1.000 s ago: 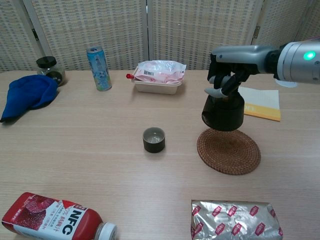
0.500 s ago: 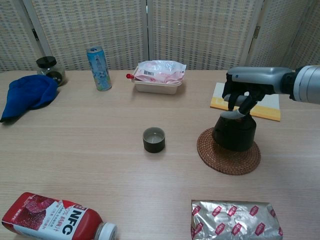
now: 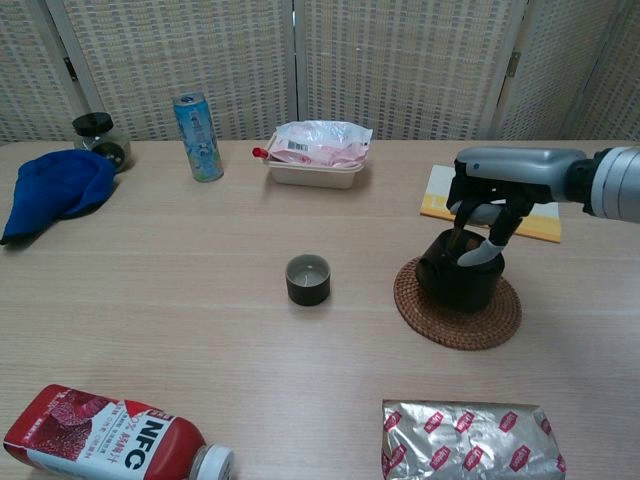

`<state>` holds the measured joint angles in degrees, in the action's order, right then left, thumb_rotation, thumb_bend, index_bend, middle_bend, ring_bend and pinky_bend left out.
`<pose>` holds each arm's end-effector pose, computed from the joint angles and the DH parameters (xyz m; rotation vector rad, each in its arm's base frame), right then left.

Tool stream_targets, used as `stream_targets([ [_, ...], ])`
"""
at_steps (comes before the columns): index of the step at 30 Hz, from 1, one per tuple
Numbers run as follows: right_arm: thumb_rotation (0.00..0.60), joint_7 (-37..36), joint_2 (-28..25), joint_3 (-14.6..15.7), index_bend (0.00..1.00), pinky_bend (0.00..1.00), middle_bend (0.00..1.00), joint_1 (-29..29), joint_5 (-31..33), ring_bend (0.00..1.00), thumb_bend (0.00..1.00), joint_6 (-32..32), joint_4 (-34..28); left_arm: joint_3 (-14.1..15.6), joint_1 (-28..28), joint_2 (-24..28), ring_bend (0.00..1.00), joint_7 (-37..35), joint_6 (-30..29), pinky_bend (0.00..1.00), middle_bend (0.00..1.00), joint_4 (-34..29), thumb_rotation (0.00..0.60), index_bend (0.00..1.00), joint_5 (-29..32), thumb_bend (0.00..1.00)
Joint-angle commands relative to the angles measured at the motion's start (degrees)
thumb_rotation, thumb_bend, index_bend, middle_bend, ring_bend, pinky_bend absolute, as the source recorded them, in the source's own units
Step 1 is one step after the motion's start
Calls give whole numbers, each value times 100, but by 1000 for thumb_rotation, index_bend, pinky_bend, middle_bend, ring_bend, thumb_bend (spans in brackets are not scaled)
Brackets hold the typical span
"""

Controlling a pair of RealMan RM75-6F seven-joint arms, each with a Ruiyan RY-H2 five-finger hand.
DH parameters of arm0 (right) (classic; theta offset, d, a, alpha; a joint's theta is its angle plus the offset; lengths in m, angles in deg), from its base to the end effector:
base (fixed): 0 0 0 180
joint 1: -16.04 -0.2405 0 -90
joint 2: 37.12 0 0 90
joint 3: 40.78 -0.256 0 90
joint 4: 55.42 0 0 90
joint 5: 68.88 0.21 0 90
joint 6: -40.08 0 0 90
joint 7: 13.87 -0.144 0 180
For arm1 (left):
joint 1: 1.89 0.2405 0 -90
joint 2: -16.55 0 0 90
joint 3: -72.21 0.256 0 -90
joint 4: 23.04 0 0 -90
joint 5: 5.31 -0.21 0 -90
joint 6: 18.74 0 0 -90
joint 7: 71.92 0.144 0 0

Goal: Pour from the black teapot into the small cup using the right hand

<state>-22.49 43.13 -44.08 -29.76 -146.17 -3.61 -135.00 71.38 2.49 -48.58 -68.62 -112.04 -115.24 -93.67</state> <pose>-0.1830 -0.3523 0.0025 2.0566 -1.1324 0.8648 -0.3232 0.1223 0.1655 -1.2843 -0.8705 -0.8346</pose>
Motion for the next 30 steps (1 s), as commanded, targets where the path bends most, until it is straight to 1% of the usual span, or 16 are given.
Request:
stream_targets([
  [1,589,58,49,24,961,584,948,31,-40,864,89,-27,56,4,-4,-6,0,11,10,0,0,-3,600,0,5,134],
  [12,589,373,163,78,958,549,936,45,-154,851,73,-25,177,9,-24,-21,0,73,35,0,0,-42,600,0,15,134],
  [24,589,979,187,48,951,499,930,39,-181,844,71,-129,131,26,-15,-31,0,57,25,0,0,-25,600,0,15,134],
  [30,586,1343,185,56,929,438,914,67,-107,825,1,-166,40,29,-12,-44,0,65,29,0,0,-20,600,0,31,134],
])
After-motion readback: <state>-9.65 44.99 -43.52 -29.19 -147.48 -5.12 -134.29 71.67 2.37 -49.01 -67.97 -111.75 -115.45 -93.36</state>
